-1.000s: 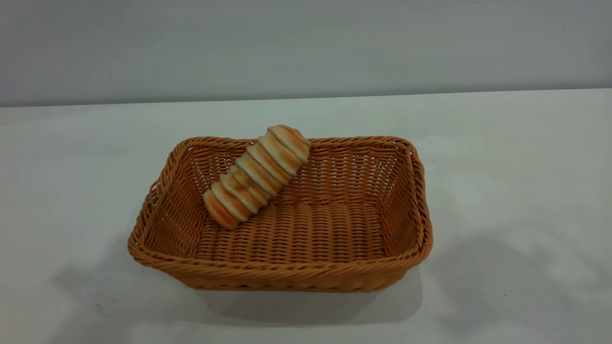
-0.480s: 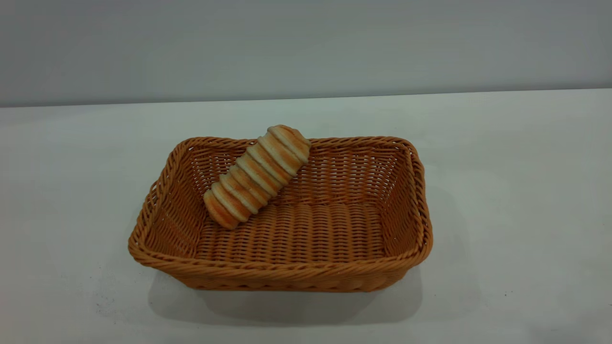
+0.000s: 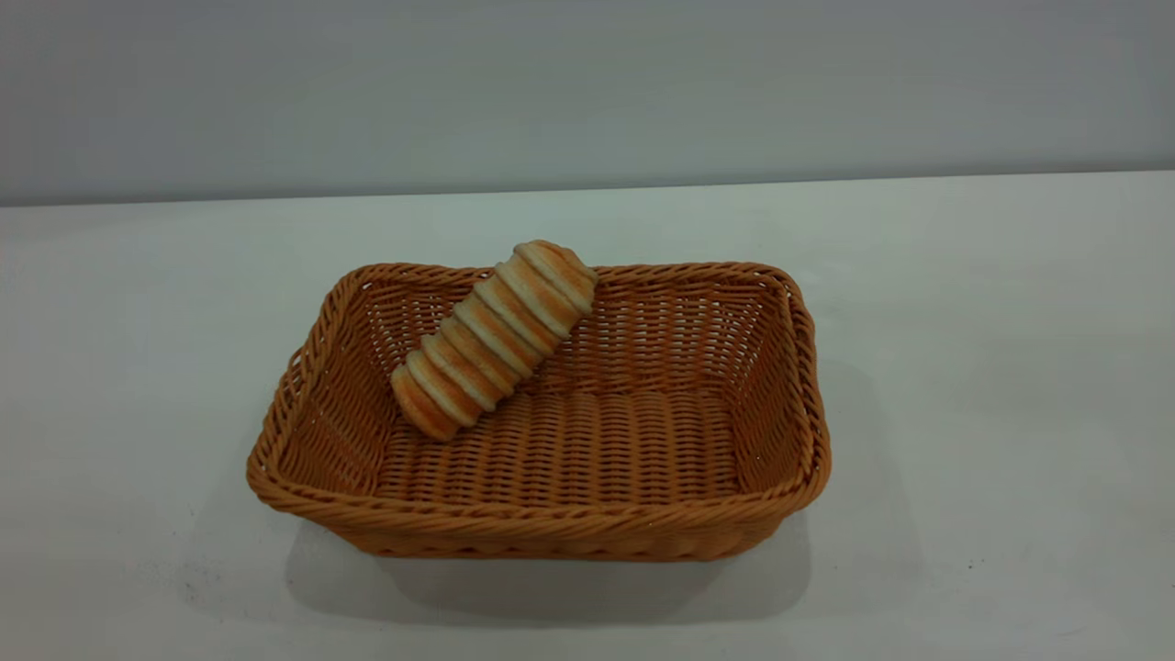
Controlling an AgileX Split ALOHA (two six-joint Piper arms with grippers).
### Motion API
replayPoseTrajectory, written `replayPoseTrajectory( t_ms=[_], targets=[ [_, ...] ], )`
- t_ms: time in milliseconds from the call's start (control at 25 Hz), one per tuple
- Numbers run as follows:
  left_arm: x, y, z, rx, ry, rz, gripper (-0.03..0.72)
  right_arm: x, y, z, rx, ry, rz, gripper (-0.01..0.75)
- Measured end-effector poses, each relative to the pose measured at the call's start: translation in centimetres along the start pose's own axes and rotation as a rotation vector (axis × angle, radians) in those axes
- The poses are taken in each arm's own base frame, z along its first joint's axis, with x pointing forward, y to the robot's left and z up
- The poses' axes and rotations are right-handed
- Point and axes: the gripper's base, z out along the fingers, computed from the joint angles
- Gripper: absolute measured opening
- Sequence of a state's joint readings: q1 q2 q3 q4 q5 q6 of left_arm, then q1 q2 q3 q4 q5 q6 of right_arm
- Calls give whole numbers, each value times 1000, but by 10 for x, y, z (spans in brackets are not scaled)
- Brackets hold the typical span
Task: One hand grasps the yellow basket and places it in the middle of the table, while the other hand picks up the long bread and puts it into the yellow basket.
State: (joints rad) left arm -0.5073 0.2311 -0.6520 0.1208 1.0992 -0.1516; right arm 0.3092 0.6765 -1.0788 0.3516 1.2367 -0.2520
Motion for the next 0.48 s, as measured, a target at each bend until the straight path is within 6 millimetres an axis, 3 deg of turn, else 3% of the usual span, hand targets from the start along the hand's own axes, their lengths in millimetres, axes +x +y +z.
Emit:
replayPoseTrajectory(
  t_ms=[200, 480],
  targets=[
    [24, -2, -2, 54, -26, 39, 420, 60, 1, 18, -5, 61, 18, 571],
    [48, -1, 3, 60, -5, 60, 420, 111, 4, 26, 16, -18, -5, 571]
  ],
)
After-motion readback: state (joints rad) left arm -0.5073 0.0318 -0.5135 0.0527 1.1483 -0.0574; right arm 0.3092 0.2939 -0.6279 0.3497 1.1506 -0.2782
